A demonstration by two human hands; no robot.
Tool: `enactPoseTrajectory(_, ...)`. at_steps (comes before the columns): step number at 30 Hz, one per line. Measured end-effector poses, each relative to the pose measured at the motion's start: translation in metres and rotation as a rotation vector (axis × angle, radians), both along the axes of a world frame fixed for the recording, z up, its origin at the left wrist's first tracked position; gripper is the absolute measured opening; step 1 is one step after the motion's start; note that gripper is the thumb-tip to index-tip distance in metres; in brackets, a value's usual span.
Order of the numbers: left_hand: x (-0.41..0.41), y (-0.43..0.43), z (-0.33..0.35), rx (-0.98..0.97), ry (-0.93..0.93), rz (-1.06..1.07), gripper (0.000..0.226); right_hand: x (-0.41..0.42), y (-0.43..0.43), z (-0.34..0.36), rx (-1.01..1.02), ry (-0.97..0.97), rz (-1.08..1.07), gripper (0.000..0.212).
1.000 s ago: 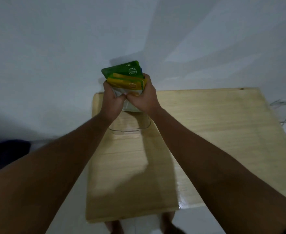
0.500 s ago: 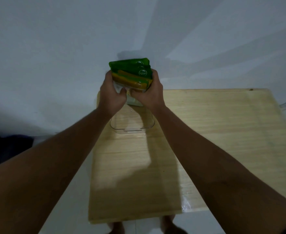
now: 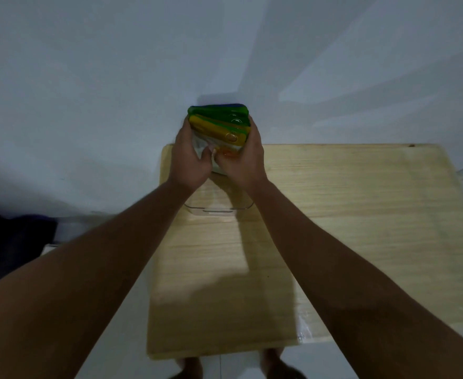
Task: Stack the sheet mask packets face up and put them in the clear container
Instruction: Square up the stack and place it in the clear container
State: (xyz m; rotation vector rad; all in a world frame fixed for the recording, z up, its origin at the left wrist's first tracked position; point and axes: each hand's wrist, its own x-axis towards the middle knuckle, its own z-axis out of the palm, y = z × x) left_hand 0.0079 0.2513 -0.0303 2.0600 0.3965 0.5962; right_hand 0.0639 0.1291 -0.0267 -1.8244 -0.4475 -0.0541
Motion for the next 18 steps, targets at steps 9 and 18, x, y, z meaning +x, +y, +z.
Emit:
enactPoseTrajectory(9,-0.002,-0.004,0.003,-0.258,-0.053,0.011,0.062,-0.001,-0.005,0.002,-0.041,0.081,-0.121,0.074)
enactPoseTrajectory(18,-0.004,-0.001,-0.002,-0.226,0.019,0.006,0.058,-0.005,0.000,0.005,-0.129,0.123,-0.077,0.066)
